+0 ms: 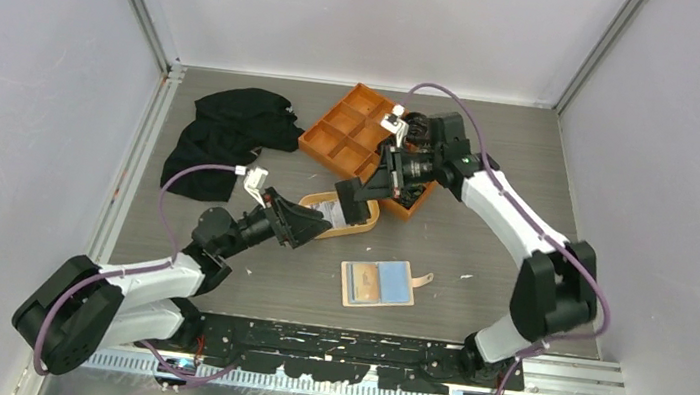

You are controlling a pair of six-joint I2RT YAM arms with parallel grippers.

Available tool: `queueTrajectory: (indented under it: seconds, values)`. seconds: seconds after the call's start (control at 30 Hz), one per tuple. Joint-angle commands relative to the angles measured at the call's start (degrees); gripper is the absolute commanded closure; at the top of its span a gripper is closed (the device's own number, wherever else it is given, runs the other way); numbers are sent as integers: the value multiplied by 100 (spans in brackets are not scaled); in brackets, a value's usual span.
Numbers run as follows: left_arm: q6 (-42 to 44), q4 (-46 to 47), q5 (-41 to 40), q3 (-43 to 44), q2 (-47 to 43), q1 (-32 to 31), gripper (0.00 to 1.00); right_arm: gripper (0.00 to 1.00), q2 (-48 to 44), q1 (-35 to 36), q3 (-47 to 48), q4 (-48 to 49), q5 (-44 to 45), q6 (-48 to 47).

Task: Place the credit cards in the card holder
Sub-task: Pick up the credit card from the storage box.

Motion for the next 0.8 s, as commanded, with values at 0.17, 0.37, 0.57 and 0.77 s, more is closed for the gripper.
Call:
queueTrajectory:
  seconds: [0.17, 0.37, 0.57, 0.77]
  values:
    - [647, 1444, -956, 387, 431, -1011, 34, 99, -1147, -64, -814, 2821, -691, 1767]
    - [604, 1657, -1112, 706, 762, -1311, 40, 99, -1233, -13, -949, 2972, -740, 1784]
    - [426, 1652, -1194, 905, 986, -1367, 57, 99, -1280, 53, -969, 2898, -815, 1621]
    - [288, 1654, -1210, 1000, 1032, -1368, 80, 99, -1314, 135, -944, 2401, -813, 1107]
